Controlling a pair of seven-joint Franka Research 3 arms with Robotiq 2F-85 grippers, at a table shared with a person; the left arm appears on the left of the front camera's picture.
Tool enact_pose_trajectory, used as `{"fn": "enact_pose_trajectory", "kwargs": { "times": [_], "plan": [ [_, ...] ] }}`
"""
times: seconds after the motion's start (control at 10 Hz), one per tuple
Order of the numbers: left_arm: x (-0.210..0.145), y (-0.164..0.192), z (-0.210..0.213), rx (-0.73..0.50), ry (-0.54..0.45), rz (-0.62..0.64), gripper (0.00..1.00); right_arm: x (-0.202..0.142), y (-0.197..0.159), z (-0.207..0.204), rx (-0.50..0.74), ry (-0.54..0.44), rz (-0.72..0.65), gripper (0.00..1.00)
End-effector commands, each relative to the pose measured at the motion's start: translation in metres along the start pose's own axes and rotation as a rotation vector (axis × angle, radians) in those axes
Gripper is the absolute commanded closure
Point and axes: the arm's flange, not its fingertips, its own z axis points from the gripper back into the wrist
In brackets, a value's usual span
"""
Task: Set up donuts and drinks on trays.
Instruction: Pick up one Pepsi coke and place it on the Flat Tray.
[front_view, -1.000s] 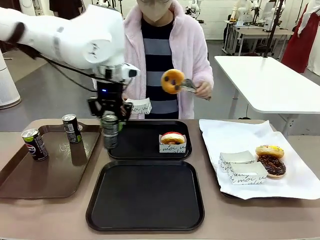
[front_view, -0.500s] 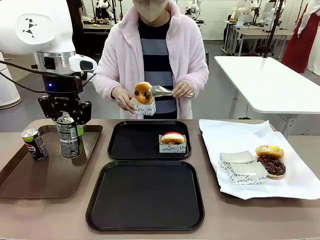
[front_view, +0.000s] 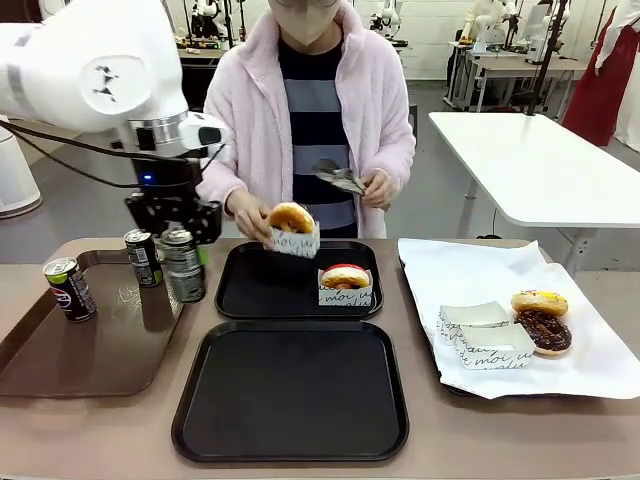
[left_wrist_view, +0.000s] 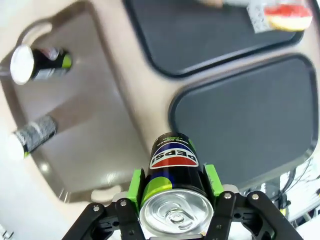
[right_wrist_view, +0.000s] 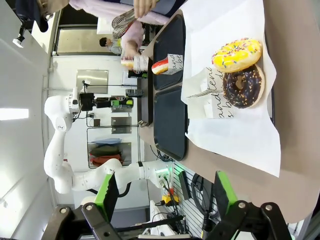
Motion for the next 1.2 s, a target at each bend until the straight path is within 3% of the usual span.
{"fn": "enact_pose_trajectory", "kwargs": {
  "times": [0.0,0.1,0.2,0.3,0.4,0.5,0.7,1.1],
  "plan": [
    [0.02,-0.014,-0.008,-0.057,-0.071,-0.025,0.42,-0.002,0.0,0.001,0.003,0.01,-0.005,0.0],
    [0.009,-0.011,-0.01,-0.038,-0.038,-0.042,0.42,-0.002,0.0,0.001,0.003,0.01,-0.005,0.0],
    [-0.014,0.001,0.003,0.006,0.069,-0.045,0.42,-0.002,0.0,0.001,0.003,0.01,-0.005,0.0],
    [-0.057,0.018,0.022,0.027,0.108,-0.124,0.42,-0.002,0.0,0.001,0.003,0.01,-0.005,0.0],
    [-0.096,0.03,0.035,0.021,0.082,-0.16,0.42,-0.002,0.0,0.001,0.003,0.01,-0.005,0.0],
    [-0.108,0.032,0.044,0.019,0.066,-0.201,0.42,-0.002,0.0,0.001,0.003,0.01,-0.005,0.0],
    [-0.107,0.024,0.037,0.031,0.063,-0.193,0.42,-0.002,0.0,0.001,0.003,0.01,-0.005,0.0],
    [-0.039,0.001,0.022,0.061,0.065,-0.091,0.42,-0.002,0.0,0.001,0.003,0.01,-0.005,0.0]
  ]
}}
